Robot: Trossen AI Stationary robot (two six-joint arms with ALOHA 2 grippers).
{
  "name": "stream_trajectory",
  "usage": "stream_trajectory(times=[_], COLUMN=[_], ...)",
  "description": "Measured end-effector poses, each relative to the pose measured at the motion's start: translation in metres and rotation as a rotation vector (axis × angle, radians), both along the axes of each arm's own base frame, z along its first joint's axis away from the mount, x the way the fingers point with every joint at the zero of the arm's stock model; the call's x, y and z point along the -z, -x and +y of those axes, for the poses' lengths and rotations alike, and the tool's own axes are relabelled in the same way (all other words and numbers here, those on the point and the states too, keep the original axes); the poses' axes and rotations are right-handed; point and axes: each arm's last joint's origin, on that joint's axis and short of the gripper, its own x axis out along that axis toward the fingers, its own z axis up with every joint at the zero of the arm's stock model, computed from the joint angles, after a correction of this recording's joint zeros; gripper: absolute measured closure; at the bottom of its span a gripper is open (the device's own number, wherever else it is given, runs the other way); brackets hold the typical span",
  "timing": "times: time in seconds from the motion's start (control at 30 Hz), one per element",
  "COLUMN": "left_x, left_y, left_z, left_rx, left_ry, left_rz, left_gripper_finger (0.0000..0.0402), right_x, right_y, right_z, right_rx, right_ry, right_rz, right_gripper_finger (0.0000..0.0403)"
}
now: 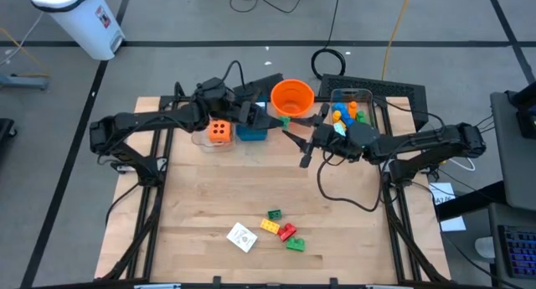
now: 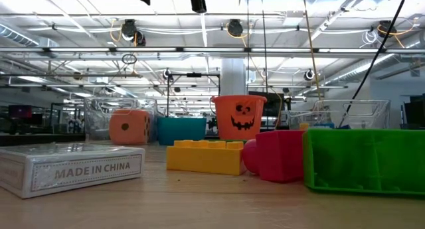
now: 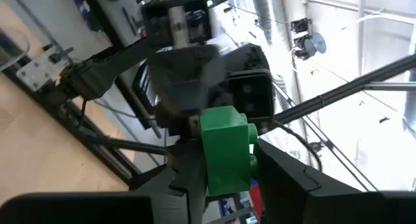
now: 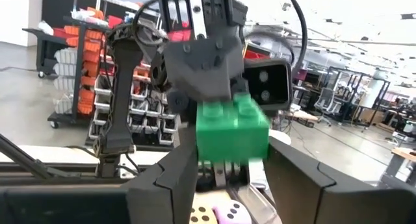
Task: Pick & Place Toys
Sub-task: Put the green game piece into the right transparent bin
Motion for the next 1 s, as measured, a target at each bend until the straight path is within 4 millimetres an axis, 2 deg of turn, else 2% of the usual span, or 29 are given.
stream_trajectory(times=[0.23, 0.3, 0.5, 0.57, 0.7, 0.83, 1.0], left_x=[-0.001, 0.0, 0.005, 0.01, 0.015, 0.017, 0.019], left_y=[0.001, 0.002, 0.001, 0.0, 0.0, 0.0, 0.0], left_z=[0.003, 0.004, 0.005, 0.006, 0.007, 0.007, 0.009], left_rx=[-0.02, -0.022, -0.031, -0.039, -0.07, -0.102, -0.134], left_ry=[-0.042, -0.047, -0.06, -0.07, -0.096, -0.102, -0.112], left_rz=[-0.011, -0.002, 0.034, 0.071, 0.118, 0.128, 0.147], left_gripper_finger=[0.0297, 0.0296, 0.0278, 0.0283, 0.0297, 0.0285, 0.0283], right_x=[-0.004, -0.01, -0.047, -0.06, -0.075, -0.083, -0.075], right_y=[0.006, 0.009, 0.014, 0.016, 0.016, 0.013, -0.005], right_z=[0.0, -0.002, -0.003, -0.003, -0.003, -0.002, 0.001], right_rx=[0.013, 0.055, 0.081, 0.08, 0.077, 0.043, 0.002], right_ry=[0.045, 0.042, 0.05, 0.036, 0.017, -0.032, -0.083], right_rz=[0.028, 0.063, 0.186, 0.204, 0.286, 0.334, 0.413], right_gripper_finger=[0.0237, 0.0231, 0.0205, 0.0196, 0.0178, 0.0165, 0.0154])
